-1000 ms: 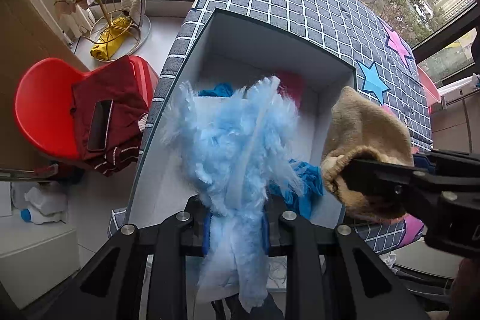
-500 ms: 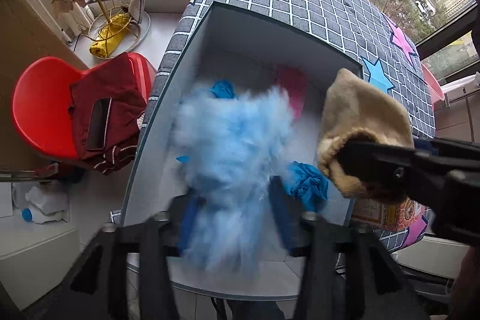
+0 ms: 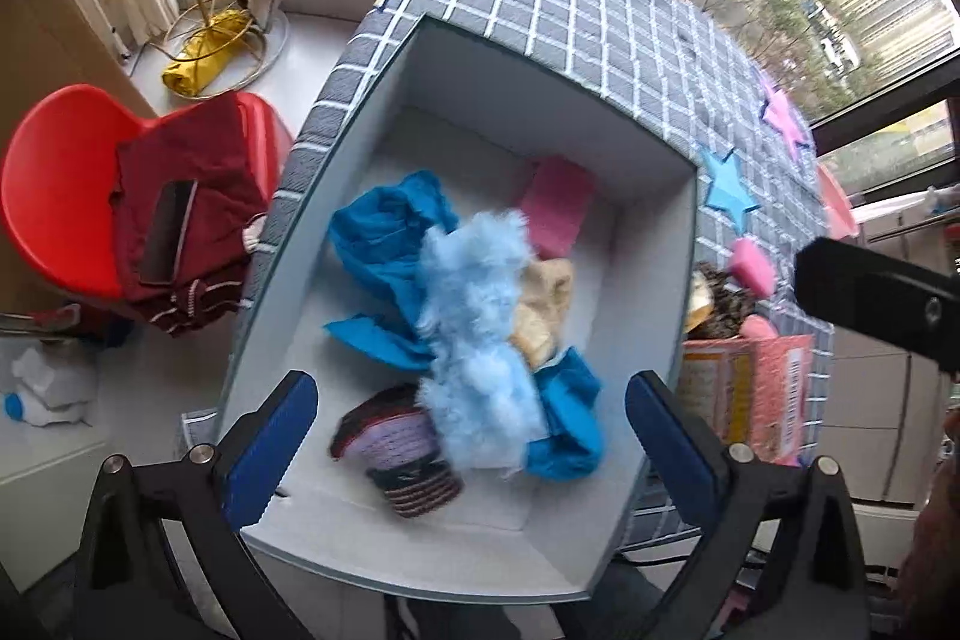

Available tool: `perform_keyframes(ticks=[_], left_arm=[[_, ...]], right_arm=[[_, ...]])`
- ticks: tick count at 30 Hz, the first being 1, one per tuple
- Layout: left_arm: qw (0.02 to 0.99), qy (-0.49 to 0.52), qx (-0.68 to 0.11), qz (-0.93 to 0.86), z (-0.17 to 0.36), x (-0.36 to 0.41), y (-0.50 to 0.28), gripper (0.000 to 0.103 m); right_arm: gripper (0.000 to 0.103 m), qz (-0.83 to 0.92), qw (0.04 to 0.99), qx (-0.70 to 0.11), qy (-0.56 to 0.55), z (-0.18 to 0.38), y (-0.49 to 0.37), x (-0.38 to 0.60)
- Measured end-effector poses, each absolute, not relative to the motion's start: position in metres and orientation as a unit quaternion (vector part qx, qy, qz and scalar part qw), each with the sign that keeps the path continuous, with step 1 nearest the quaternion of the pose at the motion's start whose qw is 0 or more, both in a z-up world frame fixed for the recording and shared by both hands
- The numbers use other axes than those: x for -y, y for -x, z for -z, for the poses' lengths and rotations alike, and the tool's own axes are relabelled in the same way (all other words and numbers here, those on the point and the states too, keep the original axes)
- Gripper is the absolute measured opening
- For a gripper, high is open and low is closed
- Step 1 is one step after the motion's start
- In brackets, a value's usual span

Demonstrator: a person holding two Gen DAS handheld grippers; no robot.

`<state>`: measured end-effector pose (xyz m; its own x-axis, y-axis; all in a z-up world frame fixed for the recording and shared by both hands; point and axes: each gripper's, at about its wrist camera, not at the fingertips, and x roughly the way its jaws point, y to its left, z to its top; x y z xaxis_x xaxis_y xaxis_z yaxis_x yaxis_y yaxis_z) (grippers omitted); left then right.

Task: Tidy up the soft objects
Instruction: 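Move both tools back to the pile of soft items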

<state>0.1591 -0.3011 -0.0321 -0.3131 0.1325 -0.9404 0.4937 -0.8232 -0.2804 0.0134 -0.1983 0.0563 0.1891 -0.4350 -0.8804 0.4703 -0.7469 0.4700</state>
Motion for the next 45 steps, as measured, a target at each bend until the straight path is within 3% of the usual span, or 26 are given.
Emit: perform_keyframes(ticks=[9, 16, 30, 31, 32, 33, 45], left_arm=[[0.094, -0.574, -0.274, 0.766, 0.018, 0.282, -0.141, 0.103], [0.081, -0.587, -0.256, 0.764, 0.012, 0.256, -0.126, 0.103], [0.074, -0.613, -0.221, 0.755, 0.002, 0.204, -0.088, 0.103], [0.074, -0.614, -0.219, 0.754, 0.002, 0.201, -0.085, 0.103], [0.074, -0.616, -0.217, 0.754, 0.001, 0.198, -0.082, 0.103], [0.074, -0.618, -0.213, 0.753, 0.0, 0.193, -0.078, 0.103], [0.073, -0.638, -0.177, 0.745, 0.001, 0.154, -0.035, 0.103]], right_arm=[[0.082, 0.675, 0.272, 0.032, -0.685, -0.056, 0.036, 0.115], [0.082, 0.671, 0.173, 0.068, -0.718, -0.012, 0.06, 0.037], [0.082, 0.645, 0.089, 0.122, -0.749, 0.067, 0.092, -0.027], [0.084, 0.646, 0.087, 0.126, -0.748, 0.072, 0.096, -0.027], [0.1, 0.646, 0.084, 0.132, -0.747, 0.077, 0.101, -0.025], [0.103, 0.647, 0.081, 0.136, -0.746, 0.082, 0.104, -0.023], [0.103, 0.641, 0.062, 0.114, -0.756, 0.135, 0.131, 0.004]])
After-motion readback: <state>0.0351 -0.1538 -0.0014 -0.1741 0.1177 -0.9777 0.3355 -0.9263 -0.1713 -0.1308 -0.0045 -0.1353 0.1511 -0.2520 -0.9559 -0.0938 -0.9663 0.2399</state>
